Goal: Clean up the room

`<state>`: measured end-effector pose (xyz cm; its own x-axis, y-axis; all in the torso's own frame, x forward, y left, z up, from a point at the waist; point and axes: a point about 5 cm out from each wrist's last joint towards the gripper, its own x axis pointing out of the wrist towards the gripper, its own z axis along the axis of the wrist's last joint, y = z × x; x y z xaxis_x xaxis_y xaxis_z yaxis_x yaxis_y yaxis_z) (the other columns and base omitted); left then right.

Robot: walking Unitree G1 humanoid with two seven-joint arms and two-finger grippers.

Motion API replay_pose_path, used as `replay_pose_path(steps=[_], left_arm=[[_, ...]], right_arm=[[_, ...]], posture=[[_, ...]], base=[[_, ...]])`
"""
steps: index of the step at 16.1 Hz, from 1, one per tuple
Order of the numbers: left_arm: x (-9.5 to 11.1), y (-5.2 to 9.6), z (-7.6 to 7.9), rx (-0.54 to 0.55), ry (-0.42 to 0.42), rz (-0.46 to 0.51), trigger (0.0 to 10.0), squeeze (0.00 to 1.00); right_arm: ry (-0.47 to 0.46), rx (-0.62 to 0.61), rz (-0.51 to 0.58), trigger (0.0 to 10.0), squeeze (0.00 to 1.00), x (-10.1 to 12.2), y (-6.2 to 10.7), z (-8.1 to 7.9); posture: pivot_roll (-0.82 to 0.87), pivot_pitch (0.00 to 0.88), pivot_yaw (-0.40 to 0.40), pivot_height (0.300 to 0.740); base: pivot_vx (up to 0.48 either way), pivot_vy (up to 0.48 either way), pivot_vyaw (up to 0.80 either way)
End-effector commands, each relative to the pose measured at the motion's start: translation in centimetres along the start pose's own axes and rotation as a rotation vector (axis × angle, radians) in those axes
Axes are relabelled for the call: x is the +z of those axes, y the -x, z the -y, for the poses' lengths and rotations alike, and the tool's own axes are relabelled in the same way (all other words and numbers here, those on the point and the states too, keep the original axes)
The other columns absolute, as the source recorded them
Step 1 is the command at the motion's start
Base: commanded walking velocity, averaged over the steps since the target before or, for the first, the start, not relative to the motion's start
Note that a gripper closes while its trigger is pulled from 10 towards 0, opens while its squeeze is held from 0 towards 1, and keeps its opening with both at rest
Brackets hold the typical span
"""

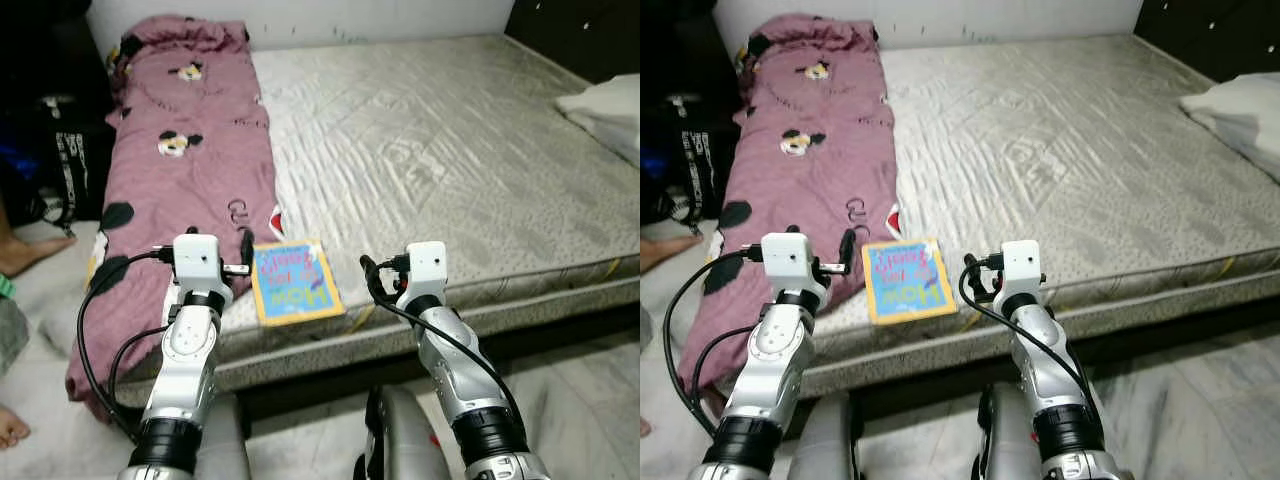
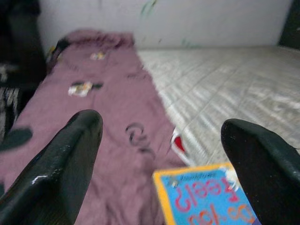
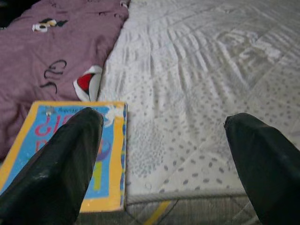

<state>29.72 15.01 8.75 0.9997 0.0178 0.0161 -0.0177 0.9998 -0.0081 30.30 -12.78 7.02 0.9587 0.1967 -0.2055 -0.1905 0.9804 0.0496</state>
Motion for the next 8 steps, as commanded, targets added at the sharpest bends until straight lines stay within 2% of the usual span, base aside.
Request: replay_pose_path(steps=[1,4,8], left_arm=[[-0.7,-0.1,-0.6,0.048,0.031,-0.053,10.0,0.0],[-1.7,-0.2,-1.2,0.116,0.108,-0.118,10.0,0.0],[-2.6,-0.5,-2.0,0.204,0.181,-0.159,10.0,0.0]], right_arm=[[0.01,0.002,-0.005,10.0,0.0,0.0,0.2,0.0],[0.003,0.011,-0.019,10.0,0.0,-0.2,0.5,0.0],[-0.022,-0.031,-0.036,10.0,0.0,-0.4,1.0,0.8]], posture=[[0.04,0.0,-0.003,0.542],[0.03,0.0,-0.01,0.503],[0.0,0.011,-0.005,0.499]], base=[[0.0,0.0,0.0],[0.0,0.0,0.0],[0.0,0.0,0.0]])
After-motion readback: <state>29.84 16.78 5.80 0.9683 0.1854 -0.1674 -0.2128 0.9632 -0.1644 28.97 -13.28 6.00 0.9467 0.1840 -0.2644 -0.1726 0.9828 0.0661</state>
